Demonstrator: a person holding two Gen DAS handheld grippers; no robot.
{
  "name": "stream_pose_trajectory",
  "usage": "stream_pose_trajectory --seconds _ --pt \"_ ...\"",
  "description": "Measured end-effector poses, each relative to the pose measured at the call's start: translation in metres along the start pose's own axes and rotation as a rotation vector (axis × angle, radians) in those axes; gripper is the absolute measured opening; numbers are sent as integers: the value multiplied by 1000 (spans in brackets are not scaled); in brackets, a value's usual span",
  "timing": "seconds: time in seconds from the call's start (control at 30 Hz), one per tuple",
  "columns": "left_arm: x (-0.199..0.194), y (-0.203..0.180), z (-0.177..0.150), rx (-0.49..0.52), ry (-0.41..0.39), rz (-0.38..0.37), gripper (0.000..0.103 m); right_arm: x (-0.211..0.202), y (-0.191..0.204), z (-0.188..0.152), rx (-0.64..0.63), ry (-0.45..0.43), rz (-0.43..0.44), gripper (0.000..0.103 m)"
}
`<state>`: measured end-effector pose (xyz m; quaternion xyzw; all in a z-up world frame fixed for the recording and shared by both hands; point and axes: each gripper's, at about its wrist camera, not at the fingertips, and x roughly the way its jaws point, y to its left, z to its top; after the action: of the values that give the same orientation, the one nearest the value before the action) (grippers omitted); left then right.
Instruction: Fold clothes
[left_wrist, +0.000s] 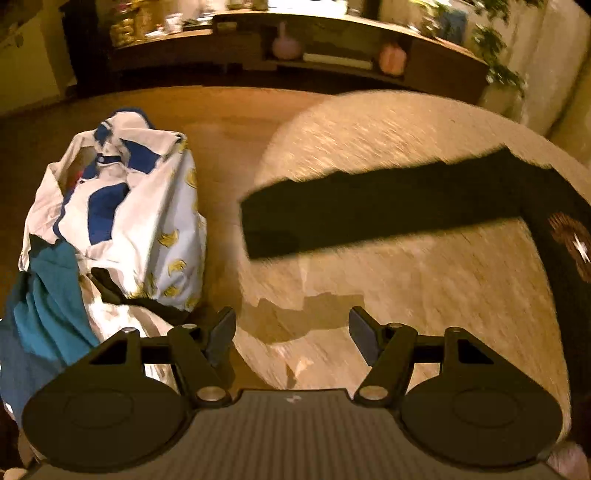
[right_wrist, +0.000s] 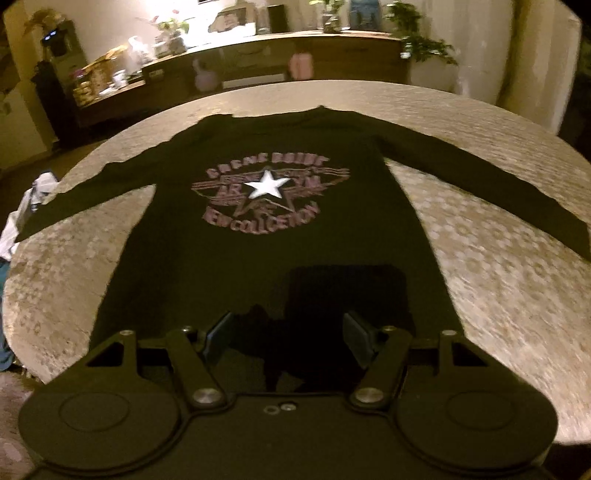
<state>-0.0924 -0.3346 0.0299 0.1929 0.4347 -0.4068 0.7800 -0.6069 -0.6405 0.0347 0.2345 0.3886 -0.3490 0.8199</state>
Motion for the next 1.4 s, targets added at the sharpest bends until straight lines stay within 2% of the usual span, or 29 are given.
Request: stream_pose_trajectory --seconds 0.1,0.27,0.33,0.4,0.43,0.47,0.53,0.7,0.73,0.87,1.17,1.4 --pt "23 20 20 -80 21 -5 67 11 6 9 -28 12 -7 103" --pt "66 39 44 -249 125 -44 66 27 10 16 -18 20 -21 103" --pt "72 40 48 -285 135 -75 66 31 11 18 -10 24 -19 103" --pt "74 36 52 -287 136 -62 65 34 12 19 -20 28 -31 103" --pt "75 34 53 -288 136 -55 62 36 12 20 -21 29 -32 103" --pt "75 33 54 -291 137 -52 50 37 13 20 -22 29 -32 103" --pt "76 31 56 -295 140 -48 40 39 14 21 -28 29 -30 103" --pt "73 24 62 -269 126 -10 27 44 17 20 -44 35 -35 103" --pt "71 23 63 -267 122 -4 21 44 17 20 -41 36 -31 103" --pt "61 17 69 -247 82 -13 10 47 18 18 -46 46 -23 103" --pt "23 -11 87 -178 -55 -60 6 50 14 23 -53 43 -12 103" --pt "-6 -80 108 -13 -142 -133 6 55 17 28 -101 43 7 103"
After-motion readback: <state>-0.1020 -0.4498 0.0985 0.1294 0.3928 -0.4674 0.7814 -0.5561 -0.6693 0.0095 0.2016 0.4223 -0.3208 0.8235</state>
